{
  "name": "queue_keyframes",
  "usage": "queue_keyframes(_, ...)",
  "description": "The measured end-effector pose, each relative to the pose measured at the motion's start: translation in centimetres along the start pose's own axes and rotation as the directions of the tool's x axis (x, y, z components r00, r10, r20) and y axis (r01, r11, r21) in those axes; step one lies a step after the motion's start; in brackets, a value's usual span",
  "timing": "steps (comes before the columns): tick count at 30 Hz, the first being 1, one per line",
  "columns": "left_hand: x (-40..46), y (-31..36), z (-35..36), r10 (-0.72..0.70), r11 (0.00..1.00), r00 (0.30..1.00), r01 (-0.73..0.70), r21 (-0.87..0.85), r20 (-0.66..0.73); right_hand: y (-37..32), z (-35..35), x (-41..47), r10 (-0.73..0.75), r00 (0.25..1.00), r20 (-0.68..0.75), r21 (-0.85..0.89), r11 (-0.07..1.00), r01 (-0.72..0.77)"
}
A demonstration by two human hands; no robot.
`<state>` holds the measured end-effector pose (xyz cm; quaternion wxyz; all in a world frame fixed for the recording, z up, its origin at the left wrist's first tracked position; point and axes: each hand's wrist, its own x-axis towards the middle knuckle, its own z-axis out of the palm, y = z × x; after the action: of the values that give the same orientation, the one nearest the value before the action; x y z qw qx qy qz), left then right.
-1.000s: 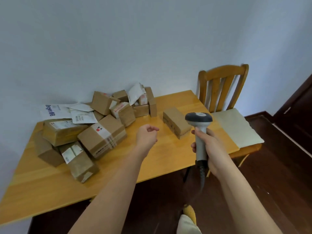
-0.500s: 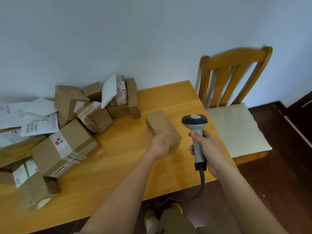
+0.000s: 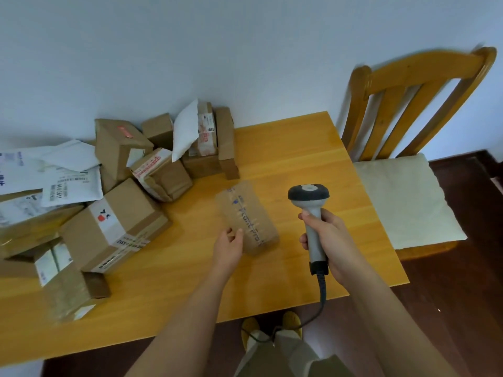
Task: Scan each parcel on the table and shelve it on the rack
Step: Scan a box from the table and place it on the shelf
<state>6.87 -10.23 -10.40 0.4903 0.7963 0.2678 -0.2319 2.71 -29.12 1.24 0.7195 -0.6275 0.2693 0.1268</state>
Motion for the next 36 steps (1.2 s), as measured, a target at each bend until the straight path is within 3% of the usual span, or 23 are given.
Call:
queue_keyframes(5,1.0,-1.0,0.5,-0.119,0.988,0.992,0.123,-0.097,0.049,0.6,1.1,0.5,0.023,1.000,-0.002,-0.047,0.999,-0.023)
queue_keyframes(11,1.7,-1.8,0.4,-0.139,0.960,0.978,0.171,-0.222,0.152,0.9,1.8,1.0,0.040,0.999,-0.020,-0.049,0.998,-0.041)
queue_keyframes(16,2.5,-2.6,-2.2,-0.242,0.894,0.948,0.300,-0.332,0.206,0.9,2.6,1.3,0.037,0.999,-0.019,-0.044,0.998,-0.038)
queue_keyframes(18,2.7,-3.2,-3.5,-0.305,0.892,0.943,0.333,-0.306,0.137,1.0,2.9,1.3,0.041,0.999,-0.015,-0.048,0.998,-0.042)
queue_keyframes(21,3.4,-3.8,-4.8,-0.379,0.901,0.919,0.340,-0.269,-0.112,1.0,3.5,1.3,0.047,0.999,-0.006,-0.053,0.997,-0.048)
queue_keyframes(23,3.4,-3.2,-4.9,-0.330,0.930,0.913,0.271,-0.248,-0.240,1.1,3.9,1.3,0.049,0.999,0.010,-0.056,0.997,-0.049)
queue_keyframes(26,1.9,-1.0,-3.9,-0.037,0.998,0.955,0.023,-0.053,-0.293,1.2,4.6,1.3,0.071,0.997,0.040,-0.073,0.995,-0.068)
queue_keyframes(28,0.9,0.2,-2.6,0.219,0.967,0.949,-0.180,0.181,-0.227,1.4,5.0,1.4,0.074,0.996,0.044,-0.082,0.994,-0.070)
queue_keyframes(30,0.8,1.1,-1.4,0.402,0.823,0.915,-0.344,0.451,-0.035,1.4,5.3,1.4,0.065,0.997,0.029,-0.084,0.995,-0.062)
queue_keyframes(32,1.3,1.4,-0.3,0.397,0.691,0.895,-0.438,0.575,0.205,1.4,5.2,1.5,0.062,0.998,0.007,-0.087,0.994,-0.062)
queue_keyframes(33,1.7,1.4,0.1,0.363,0.673,0.891,-0.454,0.584,0.274,1.4,5.0,1.6,0.064,0.998,-0.003,-0.090,0.994,-0.064)
queue_keyframes(36,1.9,0.7,0.4,0.407,0.696,0.889,-0.451,0.559,0.211,1.2,4.4,1.5,0.059,0.998,-0.029,-0.094,0.994,-0.062)
